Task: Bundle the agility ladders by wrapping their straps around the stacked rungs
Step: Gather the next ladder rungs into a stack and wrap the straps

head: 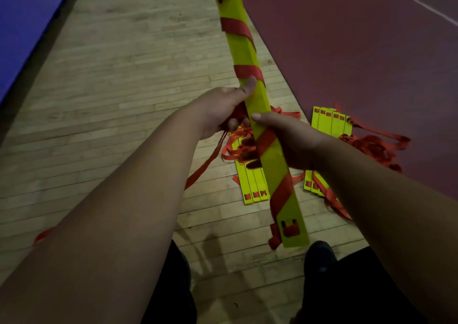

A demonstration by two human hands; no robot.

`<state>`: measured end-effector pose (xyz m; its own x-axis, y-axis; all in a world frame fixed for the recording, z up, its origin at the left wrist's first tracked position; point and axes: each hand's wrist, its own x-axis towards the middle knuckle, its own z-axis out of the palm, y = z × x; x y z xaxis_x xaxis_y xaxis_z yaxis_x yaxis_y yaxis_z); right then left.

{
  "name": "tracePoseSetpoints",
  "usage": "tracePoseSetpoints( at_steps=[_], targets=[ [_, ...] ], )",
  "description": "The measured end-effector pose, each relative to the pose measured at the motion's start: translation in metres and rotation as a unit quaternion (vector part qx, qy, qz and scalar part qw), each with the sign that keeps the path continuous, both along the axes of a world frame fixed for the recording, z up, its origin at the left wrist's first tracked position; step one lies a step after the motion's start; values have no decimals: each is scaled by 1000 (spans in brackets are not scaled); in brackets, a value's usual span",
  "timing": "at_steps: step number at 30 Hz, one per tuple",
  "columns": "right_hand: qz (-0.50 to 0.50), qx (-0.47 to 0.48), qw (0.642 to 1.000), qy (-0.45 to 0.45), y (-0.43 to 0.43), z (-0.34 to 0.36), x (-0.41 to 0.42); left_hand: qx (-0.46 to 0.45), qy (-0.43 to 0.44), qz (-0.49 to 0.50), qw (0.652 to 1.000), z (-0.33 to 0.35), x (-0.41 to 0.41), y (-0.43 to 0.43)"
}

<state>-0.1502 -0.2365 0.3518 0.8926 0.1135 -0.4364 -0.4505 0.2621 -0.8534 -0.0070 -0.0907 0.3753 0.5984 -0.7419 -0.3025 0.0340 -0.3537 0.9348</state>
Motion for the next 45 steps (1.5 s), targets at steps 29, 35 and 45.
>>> tracePoseSetpoints(
  at_steps=[29, 35, 45],
  targets=[
    [-75, -513, 852, -69, 6, -27, 12, 142, -83, -17, 986, 2, 2, 5],
    [-101, -513, 851, -55, 17, -21, 10, 158, -91, 76, 980, 7, -5, -11],
    [-28, -205, 978, -19, -1, 6, 4, 24, -4, -13, 1000, 4, 2, 9]
  ],
)
